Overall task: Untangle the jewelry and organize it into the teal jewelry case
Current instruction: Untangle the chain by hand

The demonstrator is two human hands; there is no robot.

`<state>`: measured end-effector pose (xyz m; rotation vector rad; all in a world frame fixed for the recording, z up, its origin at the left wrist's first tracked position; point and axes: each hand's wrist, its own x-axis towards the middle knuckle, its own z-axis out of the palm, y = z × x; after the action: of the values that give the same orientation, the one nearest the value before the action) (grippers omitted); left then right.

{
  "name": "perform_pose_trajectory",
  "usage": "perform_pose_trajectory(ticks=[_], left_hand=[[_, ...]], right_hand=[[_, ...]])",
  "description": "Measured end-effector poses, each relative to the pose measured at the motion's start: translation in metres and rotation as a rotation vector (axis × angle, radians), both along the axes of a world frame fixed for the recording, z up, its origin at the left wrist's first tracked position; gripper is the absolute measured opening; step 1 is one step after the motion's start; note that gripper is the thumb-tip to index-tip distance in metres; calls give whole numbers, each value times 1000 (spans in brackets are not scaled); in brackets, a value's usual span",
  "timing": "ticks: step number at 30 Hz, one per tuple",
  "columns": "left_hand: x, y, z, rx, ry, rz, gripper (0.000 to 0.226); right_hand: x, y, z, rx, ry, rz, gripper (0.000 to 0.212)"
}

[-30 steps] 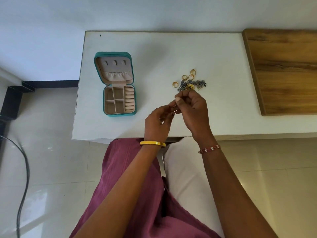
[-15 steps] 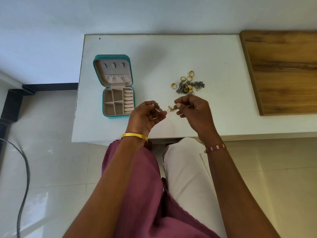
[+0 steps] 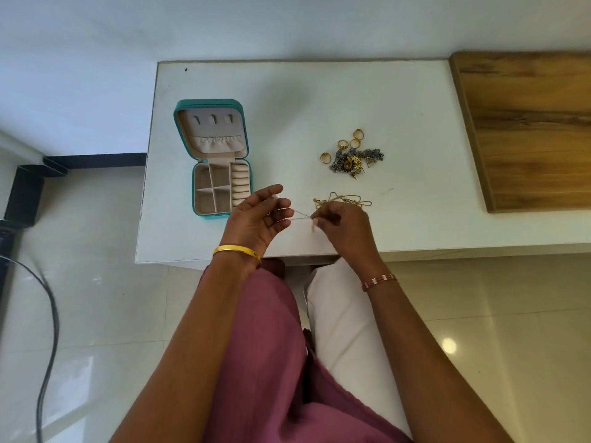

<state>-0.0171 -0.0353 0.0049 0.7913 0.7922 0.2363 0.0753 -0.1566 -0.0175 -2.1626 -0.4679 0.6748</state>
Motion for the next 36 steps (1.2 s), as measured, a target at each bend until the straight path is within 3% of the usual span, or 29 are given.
perform_pose_trajectory(ticks=[5, 13, 21, 29, 36], left_hand=[[-10, 6, -9, 283, 160, -73, 23], [-14, 9, -22, 594, 448, 27, 33], [-22, 10, -28, 761, 615, 123, 37], [-20, -1, -23, 759, 547, 15, 25], [-16, -2, -11, 588, 290, -56, 26]], right_hand=[[13, -10, 8, -13, -85, -1, 12], [25, -22, 8, -33, -280, 11, 17], [42, -37, 6, 5, -496, -275, 23], [41, -41, -11, 121, -177, -302, 20], [26, -21, -2, 161, -118, -212, 17]])
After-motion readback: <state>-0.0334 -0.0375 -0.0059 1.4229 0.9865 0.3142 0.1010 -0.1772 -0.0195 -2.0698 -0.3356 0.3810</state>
